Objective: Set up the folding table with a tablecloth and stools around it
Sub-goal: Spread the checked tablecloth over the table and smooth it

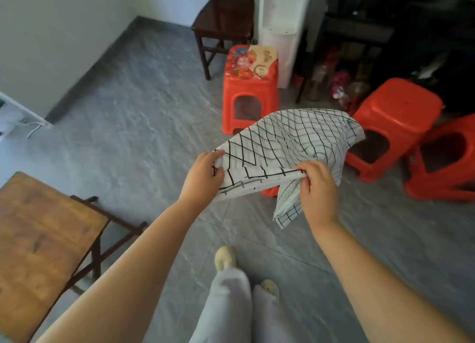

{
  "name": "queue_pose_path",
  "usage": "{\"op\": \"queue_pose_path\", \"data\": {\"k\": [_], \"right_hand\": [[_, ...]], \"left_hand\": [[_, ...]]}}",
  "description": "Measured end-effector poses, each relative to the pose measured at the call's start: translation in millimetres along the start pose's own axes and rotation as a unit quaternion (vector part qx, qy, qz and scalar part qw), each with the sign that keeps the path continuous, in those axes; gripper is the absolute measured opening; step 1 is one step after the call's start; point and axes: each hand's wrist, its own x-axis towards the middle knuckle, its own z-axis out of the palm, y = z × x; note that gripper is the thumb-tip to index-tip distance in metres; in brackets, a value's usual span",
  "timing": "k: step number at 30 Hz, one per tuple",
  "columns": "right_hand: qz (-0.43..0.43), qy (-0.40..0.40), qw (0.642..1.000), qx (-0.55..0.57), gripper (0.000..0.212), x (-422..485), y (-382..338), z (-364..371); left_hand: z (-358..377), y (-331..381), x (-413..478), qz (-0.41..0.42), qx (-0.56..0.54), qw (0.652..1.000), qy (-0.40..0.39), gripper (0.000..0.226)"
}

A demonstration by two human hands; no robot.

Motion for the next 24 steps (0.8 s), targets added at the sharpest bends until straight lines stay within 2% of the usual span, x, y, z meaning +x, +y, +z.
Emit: {"op": "queue_pose_path", "data": {"k": [8,19,24], "right_hand": [[-0.038,-0.025,0.999,0.019,0.026,-63.7,-104.3,47.0],[-0.047,-0.079,0.995,0.038,0.027,-204.0,-260.5,165.1],[-0.042,-0.140,0.988,0.054,0.025,-257.2,-320.8,213.2]], "left_hand": [[-85.1,-88.3,-62.2,-0.021,0.019,0.999,0.015,0.043],[-224.5,-260.9,-162.1,-0.014,0.050,0.999,0.010,0.045],[-286.9,-327.4,-200.3,-0.028,0.074,0.997,0.013,0.045]]}}
